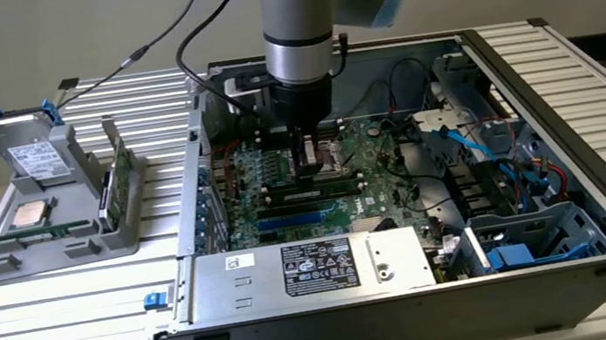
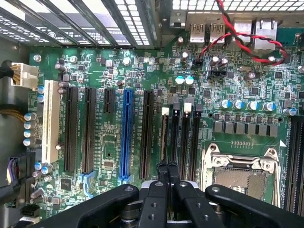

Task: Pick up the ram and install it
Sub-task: 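Press down the ram until it locks into place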

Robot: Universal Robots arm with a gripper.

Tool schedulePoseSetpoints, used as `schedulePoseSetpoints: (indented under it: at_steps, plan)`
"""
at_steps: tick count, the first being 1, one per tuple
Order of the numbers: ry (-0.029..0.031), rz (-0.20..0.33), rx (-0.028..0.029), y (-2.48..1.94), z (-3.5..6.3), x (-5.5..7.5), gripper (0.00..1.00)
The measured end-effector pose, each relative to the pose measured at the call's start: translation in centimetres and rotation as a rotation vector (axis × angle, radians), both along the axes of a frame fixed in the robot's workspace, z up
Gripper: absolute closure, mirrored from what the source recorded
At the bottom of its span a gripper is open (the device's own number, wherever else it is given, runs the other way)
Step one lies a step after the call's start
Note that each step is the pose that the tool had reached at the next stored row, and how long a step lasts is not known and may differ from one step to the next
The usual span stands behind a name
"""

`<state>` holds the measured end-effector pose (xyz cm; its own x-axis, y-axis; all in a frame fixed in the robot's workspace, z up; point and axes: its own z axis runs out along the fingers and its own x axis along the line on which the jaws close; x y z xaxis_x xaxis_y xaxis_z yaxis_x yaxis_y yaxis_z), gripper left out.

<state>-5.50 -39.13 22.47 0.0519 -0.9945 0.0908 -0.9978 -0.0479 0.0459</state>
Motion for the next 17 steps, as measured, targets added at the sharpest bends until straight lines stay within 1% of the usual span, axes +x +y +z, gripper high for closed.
schedulePoseSetpoints:
  at_steps: [1, 3, 4, 8, 11, 12, 13, 17]
  plan:
    - [0.0018, 0.000, 0.0020, 0.02, 0.15, 0.0, 0.90]
    - [0.0072, 0.000, 0.0010, -0.01, 0.74, 0.0, 0.90]
    - [0.0101, 0.000, 0.0023, -0.04, 0.95, 0.1, 0.90]
    - [0.0249, 0.000, 0.0057, -0.14, 1.79, 0.6, 0.90]
    - [0.0341, 0.001, 0.0077, -0.18, 2.25, 1.0, 0.90]
    - [0.0358, 0.002, 0.0081, -0.20, 2.32, 1.2, 0.90]
    - [0.0362, 0.002, 0.0091, -0.22, 2.32, 1.5, 0.90]
    - [0.0365, 0.004, 0.0129, -0.40, 2.33, 2.6, 0.90]
